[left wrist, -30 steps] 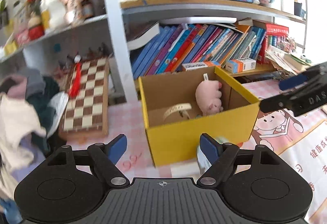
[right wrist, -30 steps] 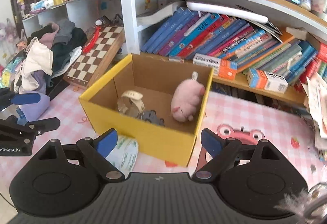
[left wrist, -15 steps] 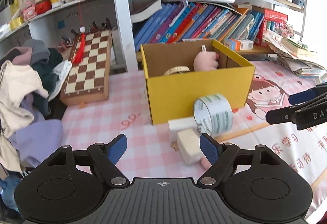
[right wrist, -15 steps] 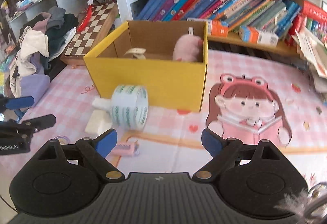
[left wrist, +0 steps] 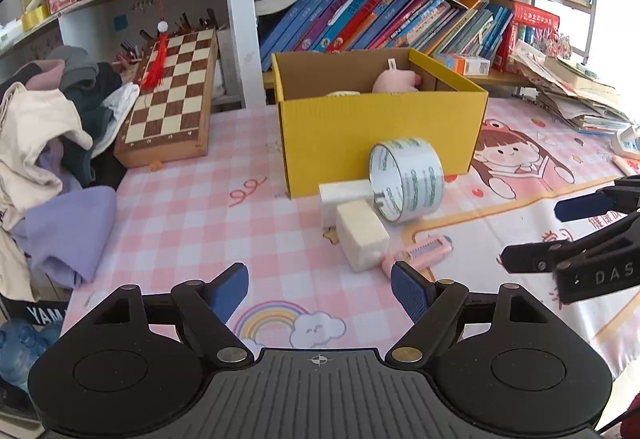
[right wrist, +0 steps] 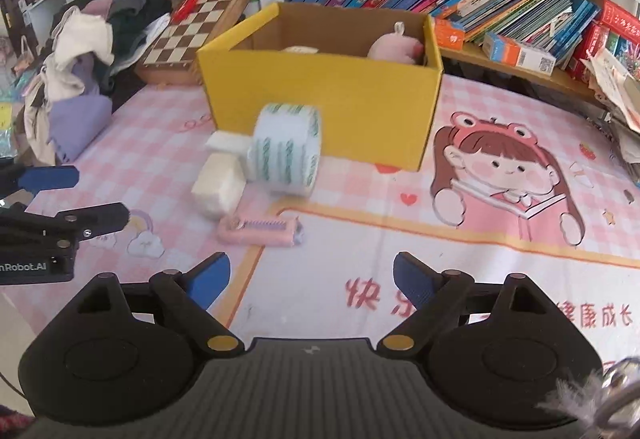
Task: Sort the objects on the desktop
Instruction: 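Open both grippers and withdraw them from the box over the desk, then grasp the pink box cutter with the right gripper while the left gripper approaches the white block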
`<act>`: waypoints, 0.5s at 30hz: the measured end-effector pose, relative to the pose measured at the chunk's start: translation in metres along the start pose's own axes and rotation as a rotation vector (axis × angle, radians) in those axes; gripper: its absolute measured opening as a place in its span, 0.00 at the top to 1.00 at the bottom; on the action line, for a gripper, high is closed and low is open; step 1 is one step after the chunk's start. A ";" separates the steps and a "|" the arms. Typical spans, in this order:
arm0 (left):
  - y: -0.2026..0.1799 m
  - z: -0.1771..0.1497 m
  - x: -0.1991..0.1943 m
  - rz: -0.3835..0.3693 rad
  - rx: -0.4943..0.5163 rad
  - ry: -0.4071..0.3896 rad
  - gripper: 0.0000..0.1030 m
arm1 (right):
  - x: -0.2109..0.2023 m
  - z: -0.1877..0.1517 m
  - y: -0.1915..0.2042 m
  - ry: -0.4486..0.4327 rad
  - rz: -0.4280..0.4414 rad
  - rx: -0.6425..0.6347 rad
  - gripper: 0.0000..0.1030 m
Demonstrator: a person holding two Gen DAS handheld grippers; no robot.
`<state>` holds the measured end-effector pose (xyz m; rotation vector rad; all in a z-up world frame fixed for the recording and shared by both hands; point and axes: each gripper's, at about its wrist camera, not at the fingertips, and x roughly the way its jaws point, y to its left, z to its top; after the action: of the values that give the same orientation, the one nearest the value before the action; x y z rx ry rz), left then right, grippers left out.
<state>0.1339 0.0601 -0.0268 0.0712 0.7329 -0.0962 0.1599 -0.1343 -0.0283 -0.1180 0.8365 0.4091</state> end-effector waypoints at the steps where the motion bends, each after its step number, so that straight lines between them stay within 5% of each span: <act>1: 0.000 -0.001 0.000 -0.001 0.002 0.003 0.22 | 0.001 -0.001 0.003 0.003 0.003 -0.006 0.15; 15: 0.008 -0.009 -0.002 0.026 -0.048 0.022 0.22 | 0.026 -0.003 0.016 0.018 0.018 -0.045 0.25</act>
<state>0.1275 0.0692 -0.0318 0.0359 0.7554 -0.0528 0.1668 -0.1122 -0.0484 -0.1565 0.8463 0.4447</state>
